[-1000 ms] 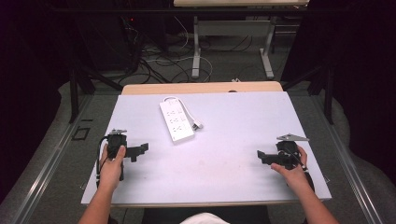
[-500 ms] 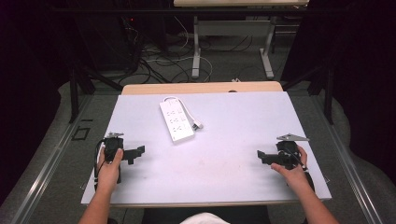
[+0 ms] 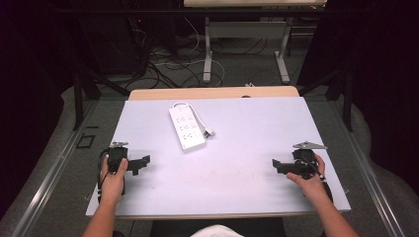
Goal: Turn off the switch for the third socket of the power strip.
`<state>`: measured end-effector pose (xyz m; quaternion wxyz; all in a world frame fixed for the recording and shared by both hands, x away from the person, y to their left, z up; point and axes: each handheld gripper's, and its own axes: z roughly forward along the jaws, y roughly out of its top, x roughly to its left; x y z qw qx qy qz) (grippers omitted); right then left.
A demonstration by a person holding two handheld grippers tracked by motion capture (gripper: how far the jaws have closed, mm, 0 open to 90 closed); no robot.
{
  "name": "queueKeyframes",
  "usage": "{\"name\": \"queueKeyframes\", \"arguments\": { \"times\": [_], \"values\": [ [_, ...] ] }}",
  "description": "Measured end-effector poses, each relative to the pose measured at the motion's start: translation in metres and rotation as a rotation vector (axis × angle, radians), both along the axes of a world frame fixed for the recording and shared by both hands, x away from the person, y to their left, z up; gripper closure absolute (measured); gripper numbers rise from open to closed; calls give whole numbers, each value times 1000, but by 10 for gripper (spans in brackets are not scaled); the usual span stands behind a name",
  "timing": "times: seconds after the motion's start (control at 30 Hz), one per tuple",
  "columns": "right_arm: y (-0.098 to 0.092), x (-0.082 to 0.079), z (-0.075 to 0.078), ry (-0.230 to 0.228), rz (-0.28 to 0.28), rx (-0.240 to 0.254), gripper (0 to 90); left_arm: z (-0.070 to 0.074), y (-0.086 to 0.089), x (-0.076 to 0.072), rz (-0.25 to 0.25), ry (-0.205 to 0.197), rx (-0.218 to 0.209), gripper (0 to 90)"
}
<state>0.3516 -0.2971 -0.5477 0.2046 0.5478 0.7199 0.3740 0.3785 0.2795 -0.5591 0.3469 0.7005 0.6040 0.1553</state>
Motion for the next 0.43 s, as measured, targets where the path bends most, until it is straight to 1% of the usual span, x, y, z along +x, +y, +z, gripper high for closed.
{"name": "queueKeyframes", "arguments": {
  "times": [0.07, 0.13, 0.17, 0.2, 0.3, 0.4, 0.43],
  "values": [
    [0, 0, 0, -2, 1, -1, 12, 0, 1, 0, -4, 1, 1, 27],
    [0, 0, 0, -3, 1, -1, 11, -1, 0, 0, 2, 8, -8, 28],
    [0, 0, 0, -2, 1, -1, 12, -1, 0, 1, -1, 4, -2, 29],
    [-1, 0, 0, -4, 2, -4, 12, -1, 1, 1, -5, 11, -3, 29],
    [0, 0, 0, -1, -1, 0, 13, -2, 1, 1, -12, 13, 11, 30],
    [0, 0, -1, -1, 1, -3, 13, -3, 1, 2, -12, 9, 13, 31],
    [-1, 1, -1, 1, 2, -7, 13, -3, 0, 1, -9, 8, 7, 31]
  ]
}}
